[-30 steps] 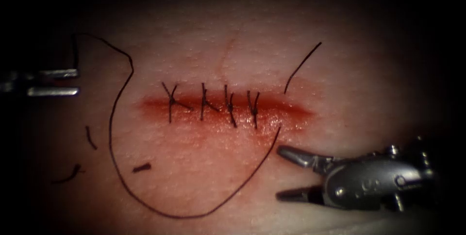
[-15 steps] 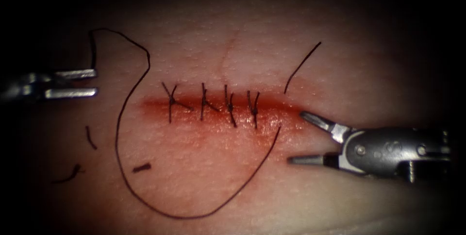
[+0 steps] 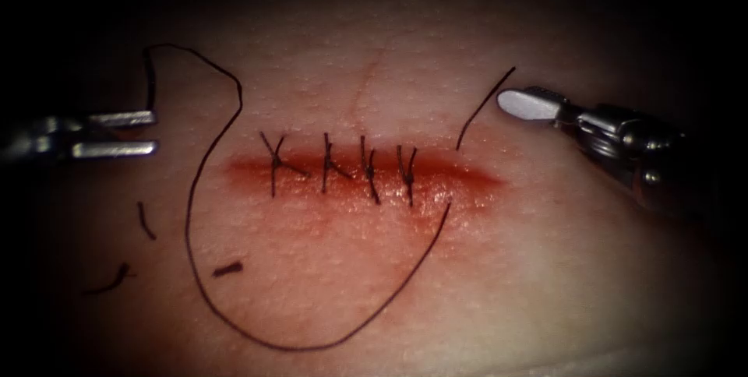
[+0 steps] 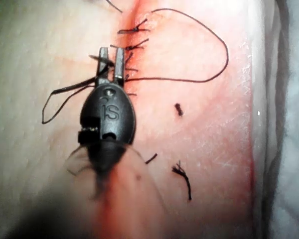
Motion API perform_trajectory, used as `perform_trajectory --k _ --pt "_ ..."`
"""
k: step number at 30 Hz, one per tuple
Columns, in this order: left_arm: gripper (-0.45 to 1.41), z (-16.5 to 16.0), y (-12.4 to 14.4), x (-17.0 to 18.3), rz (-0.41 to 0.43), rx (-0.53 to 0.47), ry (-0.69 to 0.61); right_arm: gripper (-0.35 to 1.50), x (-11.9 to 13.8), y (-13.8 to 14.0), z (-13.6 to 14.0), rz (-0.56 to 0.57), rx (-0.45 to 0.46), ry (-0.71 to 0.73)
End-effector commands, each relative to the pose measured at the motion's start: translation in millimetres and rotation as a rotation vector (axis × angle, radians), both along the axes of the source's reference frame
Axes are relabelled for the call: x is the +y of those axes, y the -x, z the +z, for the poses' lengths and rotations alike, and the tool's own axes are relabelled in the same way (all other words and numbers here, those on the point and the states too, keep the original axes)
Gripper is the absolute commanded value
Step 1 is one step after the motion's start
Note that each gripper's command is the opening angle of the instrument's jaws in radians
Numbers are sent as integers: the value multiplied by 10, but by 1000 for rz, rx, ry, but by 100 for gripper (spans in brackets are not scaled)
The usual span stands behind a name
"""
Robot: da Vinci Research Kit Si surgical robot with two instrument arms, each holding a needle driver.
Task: Wound Closure
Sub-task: With the right driver, adjust the suture tail.
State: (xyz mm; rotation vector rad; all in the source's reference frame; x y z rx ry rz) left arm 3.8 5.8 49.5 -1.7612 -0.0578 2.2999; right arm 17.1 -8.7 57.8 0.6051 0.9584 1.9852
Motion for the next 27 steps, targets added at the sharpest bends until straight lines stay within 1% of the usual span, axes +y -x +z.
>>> perform_trajectory --k 1,4,5,6,9,11,12,16,17,21,22,23,25,26,27 --pt "-45 6 5 1 0 -1 2 148 8 -6 11 13 21 -13" --pt "-45 6 5 1 0 -1 2 148 12 -8 16 38 83 -80" --pt "-45 6 5 1 0 -1 2 148 13 -10 19 58 124 -129" --pt "-45 6 5 1 0 -1 2 148 13 -10 19 62 131 -138" --pt "-45 6 5 1 1 -3 2 148 16 -11 22 75 189 -193" --pt "-45 7 6 1 1 -4 2 148 21 -12 25 79 192 -189" --pt "-45 7 6 1 1 -3 3 145 26 -12 30 80 198 -185" --pt "-45 8 7 0 0 -3 3 145 35 -15 42 89 204 -186" --pt "-45 8 7 0 1 -5 3 145 38 -19 49 91 203 -181" --pt "-45 8 7 0 1 -5 3 145 39 -28 60 95 212 -182" --pt "-45 8 7 0 1 -5 3 138 39 -29 62 90 217 -180" --pt "-45 8 7 0 1 -5 3 138 39 -30 62 88 219 -180" --pt "-45 8 7 0 1 -5 3 131 39 -29 62 86 221 -181" --pt "-45 8 7 0 1 -5 3 116 39 -29 61 86 221 -181" --pt "-45 8 7 0 1 -5 3 92 38 -28 61 61 202 -153"
